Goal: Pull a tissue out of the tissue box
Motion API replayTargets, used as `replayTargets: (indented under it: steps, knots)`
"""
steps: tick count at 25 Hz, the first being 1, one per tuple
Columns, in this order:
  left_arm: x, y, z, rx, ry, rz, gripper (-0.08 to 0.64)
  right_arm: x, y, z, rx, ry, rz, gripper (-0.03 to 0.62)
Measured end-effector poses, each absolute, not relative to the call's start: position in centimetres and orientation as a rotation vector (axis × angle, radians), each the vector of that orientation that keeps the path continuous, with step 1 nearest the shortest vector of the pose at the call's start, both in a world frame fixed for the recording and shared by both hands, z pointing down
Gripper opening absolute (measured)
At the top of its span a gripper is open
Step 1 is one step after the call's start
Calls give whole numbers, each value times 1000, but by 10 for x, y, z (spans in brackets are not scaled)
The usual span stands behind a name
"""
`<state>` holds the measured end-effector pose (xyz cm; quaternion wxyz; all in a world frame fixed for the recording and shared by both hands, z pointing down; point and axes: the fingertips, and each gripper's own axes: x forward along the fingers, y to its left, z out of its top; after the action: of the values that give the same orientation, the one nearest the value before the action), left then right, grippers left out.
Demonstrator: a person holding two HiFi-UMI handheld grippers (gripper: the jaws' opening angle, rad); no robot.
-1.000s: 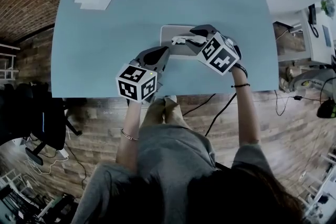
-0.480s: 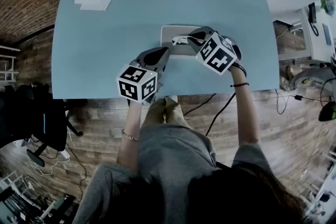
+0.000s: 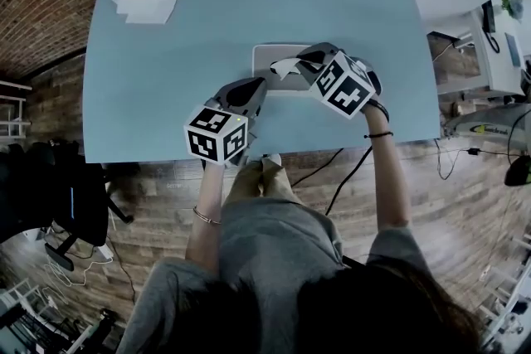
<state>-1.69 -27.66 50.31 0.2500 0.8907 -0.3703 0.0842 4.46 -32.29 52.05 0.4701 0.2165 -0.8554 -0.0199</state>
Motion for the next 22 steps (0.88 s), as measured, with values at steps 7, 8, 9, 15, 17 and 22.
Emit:
replayTargets:
  steps: [7,8,9,15,17,22]
  knots:
    - [-12,-276,495,2453,-992,221,3,48,-321,507,565,-2105,-61,3]
    - [-12,-276,493,2457,-989,221,3,49,-321,505,569,-2105,-62,3]
    - [-11,-276,492,2460,-987,220,3,49,-321,503,573,-2107,-64,3]
    - [-7,-274,485,2485,-972,217,3,52,-318,490,602,-2115,-83,3]
    - [-6,-273,483,2491,-968,215,3,53,-317,488,611,-2117,-85,3]
    - [-5,-271,479,2508,-959,210,3,54,-314,483,623,-2113,-95,3]
